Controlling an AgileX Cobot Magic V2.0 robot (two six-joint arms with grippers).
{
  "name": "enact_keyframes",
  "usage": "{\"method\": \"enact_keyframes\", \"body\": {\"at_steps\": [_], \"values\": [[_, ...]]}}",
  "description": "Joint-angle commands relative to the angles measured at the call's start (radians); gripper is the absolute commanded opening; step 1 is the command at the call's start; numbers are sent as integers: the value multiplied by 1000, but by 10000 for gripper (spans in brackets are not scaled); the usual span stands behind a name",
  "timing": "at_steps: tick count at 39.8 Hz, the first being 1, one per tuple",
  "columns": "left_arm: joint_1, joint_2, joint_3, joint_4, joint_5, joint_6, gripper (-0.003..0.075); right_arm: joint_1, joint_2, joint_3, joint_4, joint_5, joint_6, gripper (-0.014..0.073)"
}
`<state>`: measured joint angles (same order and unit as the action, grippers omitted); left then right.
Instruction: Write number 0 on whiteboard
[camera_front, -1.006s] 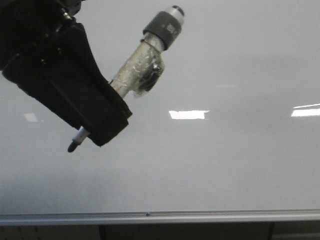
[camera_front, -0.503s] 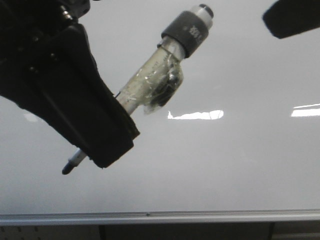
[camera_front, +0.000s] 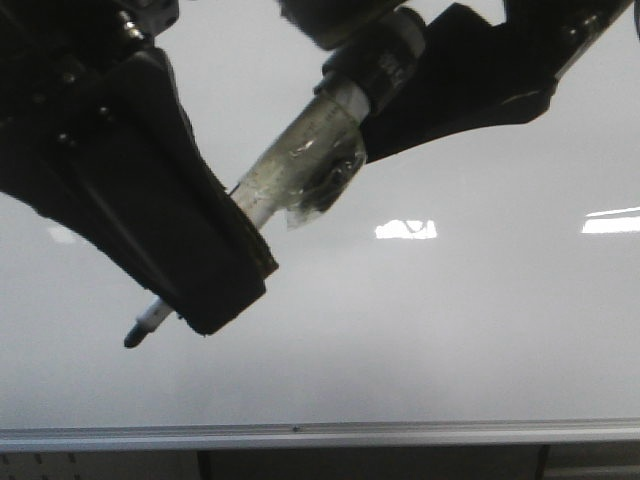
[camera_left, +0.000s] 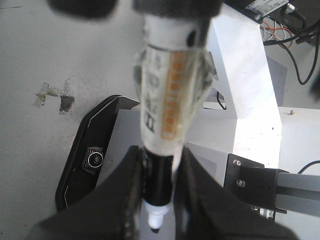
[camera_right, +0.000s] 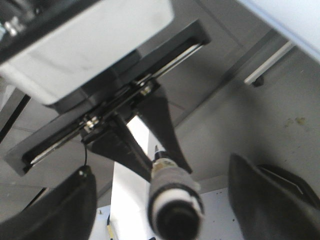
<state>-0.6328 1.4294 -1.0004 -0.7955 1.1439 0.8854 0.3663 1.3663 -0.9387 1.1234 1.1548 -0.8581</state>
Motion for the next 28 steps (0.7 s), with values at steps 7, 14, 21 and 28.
{"method": "enact_keyframes", "body": {"at_steps": [7, 14, 21, 28], "values": [[-6, -37, -30, -53, 14, 4, -19, 14, -8, -32, 74, 8, -19, 269], [-6, -37, -30, -51, 14, 4, -19, 14, -8, -32, 74, 9, -19, 66], [-6, -37, -30, -51, 14, 33, -18, 14, -8, -32, 74, 13, -19, -69], [-6, -37, -30, -65, -4, 35, 84, 14, -8, -32, 74, 41, -19, -68]]}}
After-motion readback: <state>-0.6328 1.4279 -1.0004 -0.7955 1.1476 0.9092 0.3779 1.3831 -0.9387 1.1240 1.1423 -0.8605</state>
